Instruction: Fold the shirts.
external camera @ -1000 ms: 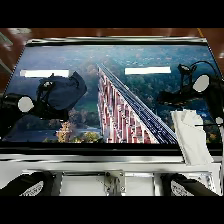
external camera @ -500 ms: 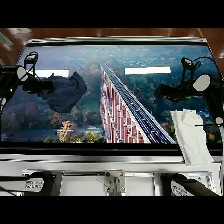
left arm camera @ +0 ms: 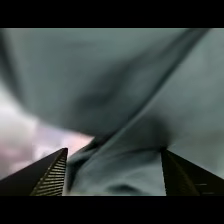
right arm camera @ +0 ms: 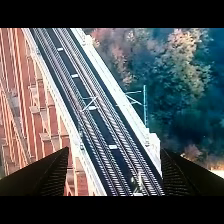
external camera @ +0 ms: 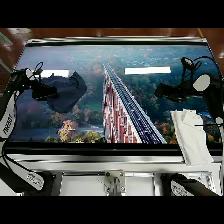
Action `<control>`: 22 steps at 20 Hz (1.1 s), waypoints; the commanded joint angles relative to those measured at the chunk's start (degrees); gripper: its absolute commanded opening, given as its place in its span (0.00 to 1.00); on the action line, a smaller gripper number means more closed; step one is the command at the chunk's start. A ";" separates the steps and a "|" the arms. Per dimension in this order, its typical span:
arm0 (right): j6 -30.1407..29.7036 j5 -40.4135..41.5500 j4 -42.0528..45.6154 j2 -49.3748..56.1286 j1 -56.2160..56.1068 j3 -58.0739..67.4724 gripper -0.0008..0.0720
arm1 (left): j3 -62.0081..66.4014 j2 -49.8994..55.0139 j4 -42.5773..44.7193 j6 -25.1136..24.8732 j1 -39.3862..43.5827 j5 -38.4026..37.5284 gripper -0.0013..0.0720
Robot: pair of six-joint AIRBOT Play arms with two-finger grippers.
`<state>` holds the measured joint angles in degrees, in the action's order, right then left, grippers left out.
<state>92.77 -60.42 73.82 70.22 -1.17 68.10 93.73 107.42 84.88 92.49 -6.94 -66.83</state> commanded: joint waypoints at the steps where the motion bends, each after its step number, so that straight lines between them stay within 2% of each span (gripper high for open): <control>1: 0.00 0.07 -0.02 0.02 -0.07 0.04 0.97 | 0.44 2.93 -5.44 -0.24 0.33 0.66 0.92; 2: 0.00 0.07 -0.02 0.02 -0.07 0.04 0.97 | 0.44 2.99 -5.44 0.66 0.28 0.55 0.52; 3: 0.00 0.07 -0.02 0.02 -0.07 0.04 0.97 | 0.44 2.73 -5.79 0.57 0.17 0.09 0.06; 6: 0.00 0.70 0.00 0.02 -0.07 0.04 0.97 | 0.46 -0.81 -6.40 -0.96 0.61 -0.31 0.06; 11: -0.07 -1.73 2.69 -1.14 -0.07 0.07 0.95 | 0.44 -19.26 -7.34 -13.35 6.05 -1.95 0.06; 12: 0.09 -2.80 5.73 -2.43 -0.04 0.07 0.95 | 0.44 -24.46 -7.41 -13.57 7.15 -1.86 0.06; 13: 0.20 -4.24 8.15 -4.35 0.00 0.07 0.81 | 0.44 -29.18 -8.02 -13.16 8.07 -1.86 0.06; 14: 0.20 -5.55 8.70 -6.38 0.00 0.07 0.74 | 0.44 -33.90 -9.73 -13.14 9.01 -2.10 0.06; 17: 0.20 -10.51 7.41 -12.76 0.00 0.07 0.74 | 0.37 -42.77 -16.70 -11.67 13.03 -3.98 0.06; 20: 0.20 -17.92 6.60 -17.20 -0.02 0.04 0.74 | -0.57 -44.44 -18.58 -9.53 21.66 -7.91 0.06; 22: 0.13 -24.30 6.19 -18.32 -0.02 0.04 0.74 | -5.18 -44.30 -18.56 -9.11 29.46 -6.93 0.06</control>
<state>92.88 -75.83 80.47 54.78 -1.17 68.16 92.07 65.21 68.47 81.97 13.85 -72.75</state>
